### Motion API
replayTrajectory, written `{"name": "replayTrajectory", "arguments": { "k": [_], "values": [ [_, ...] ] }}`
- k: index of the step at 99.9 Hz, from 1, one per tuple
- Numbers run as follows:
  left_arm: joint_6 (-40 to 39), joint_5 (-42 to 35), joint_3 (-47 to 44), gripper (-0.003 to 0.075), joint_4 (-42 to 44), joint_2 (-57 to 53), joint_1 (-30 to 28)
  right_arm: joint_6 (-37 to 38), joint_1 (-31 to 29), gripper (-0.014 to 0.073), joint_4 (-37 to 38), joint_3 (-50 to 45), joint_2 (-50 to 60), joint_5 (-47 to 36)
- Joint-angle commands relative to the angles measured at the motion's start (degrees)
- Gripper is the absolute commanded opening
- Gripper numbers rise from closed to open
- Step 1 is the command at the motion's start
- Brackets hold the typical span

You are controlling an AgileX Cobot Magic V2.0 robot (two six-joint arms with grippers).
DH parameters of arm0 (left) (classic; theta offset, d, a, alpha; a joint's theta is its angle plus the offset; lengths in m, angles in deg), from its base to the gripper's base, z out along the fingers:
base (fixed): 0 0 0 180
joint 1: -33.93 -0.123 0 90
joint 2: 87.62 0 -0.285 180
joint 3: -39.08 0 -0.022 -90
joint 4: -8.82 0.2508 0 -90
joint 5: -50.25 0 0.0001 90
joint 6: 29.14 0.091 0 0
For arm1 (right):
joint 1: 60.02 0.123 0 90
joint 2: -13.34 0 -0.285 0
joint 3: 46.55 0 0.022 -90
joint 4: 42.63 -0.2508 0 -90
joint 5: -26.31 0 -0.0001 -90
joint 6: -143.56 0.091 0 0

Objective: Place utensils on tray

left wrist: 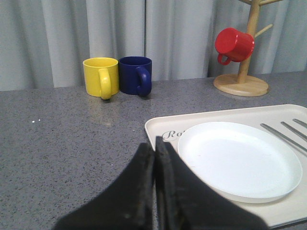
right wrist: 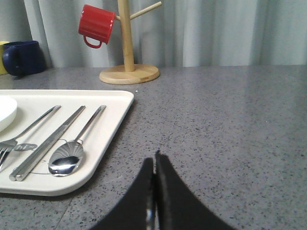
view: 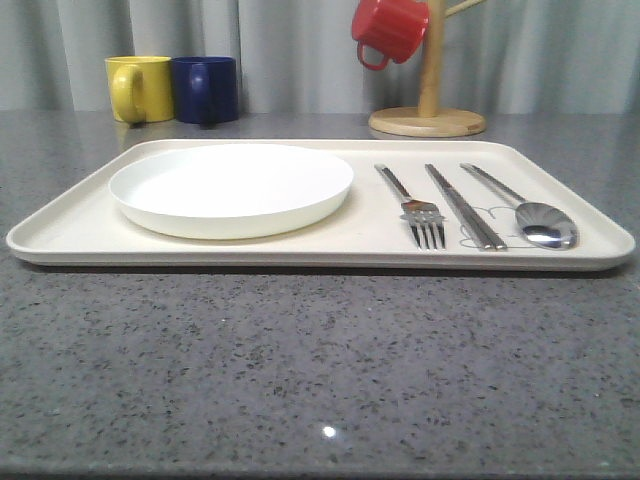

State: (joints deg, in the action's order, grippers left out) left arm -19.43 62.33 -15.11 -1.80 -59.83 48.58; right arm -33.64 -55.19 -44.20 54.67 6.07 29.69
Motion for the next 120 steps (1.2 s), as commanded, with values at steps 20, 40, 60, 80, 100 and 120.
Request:
{"name": "replayTrajectory", "arguments": {
  "k": [20, 40, 60, 80, 100, 120],
  "values": [
    [-0.19, -10.24, 0.77, -0.0017, 3.71, 0.3, 0.24, -0.47, -0.28, -0.0068, 0.6, 1.02, 1.3, -4.35],
    [-2.3, -15.61, -5.74, -0.0017, 4.59, -4.47, -3.59, -0.47, -0.28, -0.0068, 0.6, 1.02, 1.3, -4.35],
    [-5.07, -15.61, -14.11, -0.0017, 7.37, -13.57, -9.24, -0.47, -0.28, -0.0068, 0.6, 1.02, 1.3, -4.35],
    [-5.19, -15.61, -21.13, -0.0017, 8.94, -22.35, -10.43, -0.47, -0.28, -0.0068, 0.6, 1.02, 1.3, -4.35],
    [-10.04, -17.38, -25.16, -0.0017, 12.02, -22.22, -10.43, -0.47, -0.28, -0.0068, 0.6, 1.02, 1.3, -4.35],
    [-10.6, -16.05, -25.16, -0.0017, 14.13, -22.22, -10.43, -0.47, -0.28, -0.0068, 0.6, 1.02, 1.3, -4.35]
  ]
}}
